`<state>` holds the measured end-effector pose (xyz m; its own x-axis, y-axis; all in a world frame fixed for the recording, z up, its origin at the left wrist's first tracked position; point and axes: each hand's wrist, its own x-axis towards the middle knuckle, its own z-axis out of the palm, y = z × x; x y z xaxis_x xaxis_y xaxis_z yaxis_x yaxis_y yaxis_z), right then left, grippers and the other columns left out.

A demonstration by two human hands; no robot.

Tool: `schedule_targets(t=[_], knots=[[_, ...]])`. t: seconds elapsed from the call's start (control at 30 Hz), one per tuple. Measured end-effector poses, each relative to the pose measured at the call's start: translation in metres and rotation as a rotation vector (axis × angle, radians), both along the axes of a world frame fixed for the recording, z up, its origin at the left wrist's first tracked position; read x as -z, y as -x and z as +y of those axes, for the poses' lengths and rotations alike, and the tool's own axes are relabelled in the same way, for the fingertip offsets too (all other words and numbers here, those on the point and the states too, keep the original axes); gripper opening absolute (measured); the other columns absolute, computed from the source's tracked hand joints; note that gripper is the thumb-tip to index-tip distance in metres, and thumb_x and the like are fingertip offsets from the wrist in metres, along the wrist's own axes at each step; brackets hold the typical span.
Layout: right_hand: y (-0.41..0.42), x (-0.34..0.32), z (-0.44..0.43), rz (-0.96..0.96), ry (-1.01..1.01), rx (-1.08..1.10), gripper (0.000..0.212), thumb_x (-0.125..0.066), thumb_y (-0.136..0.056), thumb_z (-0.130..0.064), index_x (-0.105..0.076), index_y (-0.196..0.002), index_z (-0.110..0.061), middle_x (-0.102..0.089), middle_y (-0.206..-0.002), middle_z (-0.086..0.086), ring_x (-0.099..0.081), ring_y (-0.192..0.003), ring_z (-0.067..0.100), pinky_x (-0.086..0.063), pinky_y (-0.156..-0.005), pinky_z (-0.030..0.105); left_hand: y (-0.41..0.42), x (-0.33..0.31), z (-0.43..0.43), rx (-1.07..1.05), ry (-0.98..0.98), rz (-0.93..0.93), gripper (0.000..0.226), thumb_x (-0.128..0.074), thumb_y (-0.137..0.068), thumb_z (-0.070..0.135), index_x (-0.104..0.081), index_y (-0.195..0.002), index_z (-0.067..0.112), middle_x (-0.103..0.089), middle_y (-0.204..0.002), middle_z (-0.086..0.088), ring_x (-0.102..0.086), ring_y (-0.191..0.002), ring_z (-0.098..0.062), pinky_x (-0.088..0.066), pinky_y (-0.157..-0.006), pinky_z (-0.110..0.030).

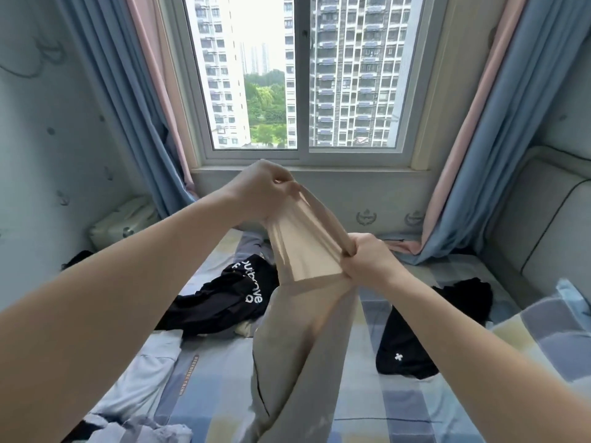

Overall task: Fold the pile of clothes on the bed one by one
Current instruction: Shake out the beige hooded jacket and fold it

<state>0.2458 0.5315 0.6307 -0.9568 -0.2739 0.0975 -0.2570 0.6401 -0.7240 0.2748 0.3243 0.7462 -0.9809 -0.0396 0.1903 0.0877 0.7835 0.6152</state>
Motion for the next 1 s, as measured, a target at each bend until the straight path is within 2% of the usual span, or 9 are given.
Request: schedule_targets(t=[0.23,0.3,0.4,0.53,0.6,0.67,0.77,0.83,1.0], knots=[[0.028,0.047,0.064,-0.05,-0.22,0.227,0.014,-0.051,-0.078,-0.002,-0.06,-0.077,-0.013,-0.062,-0.082,0.01,-0.058,-0.081,0.032,-0.045,-0.064,0.037,0.002,0.009,-0.032,-0.261,-0.042,0.144,0.025,-0.051,-0.104,0.023,-0.072,-0.093,0.016,-0.064,-0.079,0.001,-0.054,-0.06,-0.015,-0.044,-0.052,-0.027],[0.028,0.05,0.083,-0.102,-0.063,0.23,0.016,-0.054,-0.085,0.001,-0.064,-0.081,-0.01,-0.065,-0.081,0.01,-0.062,-0.079,0.03,-0.053,-0.064,0.038,0.008,0.025,-0.033,-0.349,-0.034,0.15,0.024,-0.049,-0.104,0.019,-0.069,-0.095,0.011,-0.066,-0.08,-0.005,-0.057,-0.063,-0.021,-0.047,-0.055,-0.031],[0.019,0.04,0.103,-0.281,0.324,0.006,0.011,-0.059,-0.094,0.0,-0.068,-0.095,-0.007,-0.07,-0.084,0.01,-0.065,-0.076,0.022,-0.056,-0.073,0.044,0.021,0.059,-0.019,-0.312,0.146,-0.059,0.021,-0.057,-0.097,0.021,-0.065,-0.114,0.011,-0.068,-0.116,-0.014,-0.063,-0.101,-0.03,-0.053,-0.09,-0.04],[0.001,0.013,0.107,-0.437,0.547,-0.229,0.018,-0.068,-0.093,-0.021,-0.076,-0.105,-0.01,-0.073,-0.098,0.013,-0.067,-0.086,0.023,-0.053,-0.078,0.037,0.007,0.095,0.047,0.181,0.093,-0.294,0.091,-0.078,-0.083,0.047,-0.026,-0.156,0.037,-0.035,-0.155,0.007,-0.032,-0.145,-0.016,-0.032,-0.116,-0.034],[-0.004,0.001,0.108,-0.442,0.554,-0.254,0.019,-0.064,-0.095,-0.025,-0.078,-0.101,-0.013,-0.074,-0.094,0.012,-0.069,-0.078,0.019,-0.056,-0.067,0.03,0.003,0.116,0.079,0.456,-0.198,-0.387,0.075,-0.077,-0.088,0.039,-0.039,-0.152,0.031,-0.047,-0.146,0.01,-0.042,-0.139,-0.011,-0.036,-0.11,-0.027],[-0.006,-0.003,0.113,-0.41,0.496,-0.265,0.017,-0.064,-0.096,-0.021,-0.079,-0.093,-0.016,-0.074,-0.086,0.009,-0.068,-0.071,0.016,-0.055,-0.06,0.027,0.003,0.137,0.099,0.571,-0.4,-0.466,0.035,-0.073,-0.091,0.034,-0.067,-0.123,0.02,-0.067,-0.117,0.0,-0.061,-0.109,-0.015,-0.045,-0.094,-0.033],[-0.006,0.006,0.125,-0.406,0.454,-0.263,0.013,-0.068,-0.091,-0.006,-0.077,-0.086,-0.015,-0.07,-0.081,0.006,-0.064,-0.071,0.014,-0.051,-0.061,0.023,0.005,0.155,0.11,0.466,-0.465,-0.366,0.028,-0.066,-0.097,0.033,-0.066,-0.081,0.011,-0.053,-0.072,-0.001,-0.043,-0.069,-0.019,-0.035,-0.062,-0.033],[-0.004,0.021,0.136,-0.35,0.357,-0.199,0.017,-0.068,-0.088,-0.004,-0.074,-0.083,-0.018,-0.067,-0.077,0.002,-0.058,-0.071,0.014,-0.046,-0.064,0.026,0.006,0.159,0.109,0.368,-0.621,-0.314,0.027,-0.063,-0.099,0.03,-0.069,-0.079,0.014,-0.05,-0.07,0.0,-0.04,-0.067,-0.018,-0.03,-0.055,-0.03],[-0.003,0.08,0.157,-0.18,-0.02,0.01,0.021,-0.06,-0.082,-0.011,-0.062,-0.065,-0.024,-0.057,-0.059,-0.009,-0.054,-0.055,0.01,-0.045,-0.059,0.032,0.01,0.159,0.104,0.206,-0.95,-0.331,0.026,-0.048,-0.105,0.013,-0.073,-0.099,0.009,-0.071,-0.088,-0.007,-0.064,-0.075,-0.015,-0.052,-0.065,-0.026]])
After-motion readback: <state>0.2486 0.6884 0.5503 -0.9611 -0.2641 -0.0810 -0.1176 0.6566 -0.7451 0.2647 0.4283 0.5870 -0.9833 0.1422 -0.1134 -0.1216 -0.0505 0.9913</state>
